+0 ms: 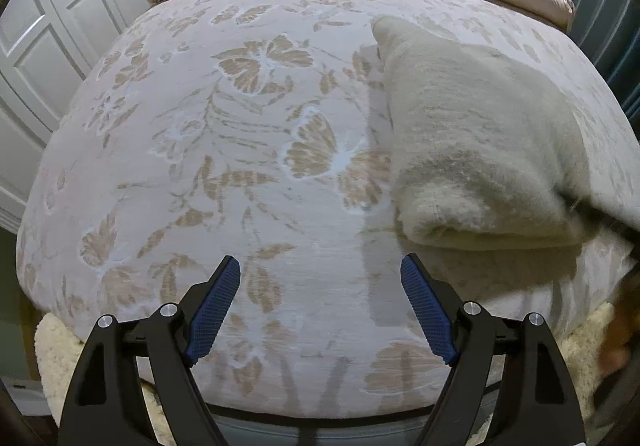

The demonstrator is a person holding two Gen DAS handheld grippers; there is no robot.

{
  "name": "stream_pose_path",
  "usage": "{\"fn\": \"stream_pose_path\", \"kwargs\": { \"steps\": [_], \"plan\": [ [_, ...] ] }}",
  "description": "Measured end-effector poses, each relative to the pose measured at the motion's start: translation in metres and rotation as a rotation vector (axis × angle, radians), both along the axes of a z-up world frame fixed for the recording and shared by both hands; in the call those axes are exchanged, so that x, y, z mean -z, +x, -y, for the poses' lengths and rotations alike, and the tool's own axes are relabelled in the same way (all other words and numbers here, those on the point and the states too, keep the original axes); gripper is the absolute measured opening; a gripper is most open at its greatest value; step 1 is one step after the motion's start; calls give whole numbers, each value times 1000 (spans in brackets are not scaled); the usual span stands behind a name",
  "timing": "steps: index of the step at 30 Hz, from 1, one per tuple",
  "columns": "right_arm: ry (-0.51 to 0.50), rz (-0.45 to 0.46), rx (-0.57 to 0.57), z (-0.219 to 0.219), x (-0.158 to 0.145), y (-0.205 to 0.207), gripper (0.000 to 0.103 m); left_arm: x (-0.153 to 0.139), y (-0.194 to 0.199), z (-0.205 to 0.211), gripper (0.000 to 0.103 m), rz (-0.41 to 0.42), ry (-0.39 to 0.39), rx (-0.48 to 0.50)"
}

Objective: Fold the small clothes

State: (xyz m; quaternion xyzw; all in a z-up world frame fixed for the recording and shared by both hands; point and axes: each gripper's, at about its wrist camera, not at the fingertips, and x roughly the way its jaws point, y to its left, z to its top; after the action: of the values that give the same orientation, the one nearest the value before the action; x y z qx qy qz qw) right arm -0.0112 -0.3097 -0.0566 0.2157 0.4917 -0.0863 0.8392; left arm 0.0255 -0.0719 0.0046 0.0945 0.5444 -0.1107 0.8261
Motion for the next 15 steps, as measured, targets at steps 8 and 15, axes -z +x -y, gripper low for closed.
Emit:
{"fn": "stream_pose_path", "kwargs": {
  "steps": [8, 15],
  "plan": [
    [-93, 131, 50, 13, -59, -20, 39, 1, -6, 21, 80, 5, 39, 41],
    [-65, 47, 77, 33, 2, -40, 50, 3, -7, 30, 81, 4, 50, 44]
  ]
}}
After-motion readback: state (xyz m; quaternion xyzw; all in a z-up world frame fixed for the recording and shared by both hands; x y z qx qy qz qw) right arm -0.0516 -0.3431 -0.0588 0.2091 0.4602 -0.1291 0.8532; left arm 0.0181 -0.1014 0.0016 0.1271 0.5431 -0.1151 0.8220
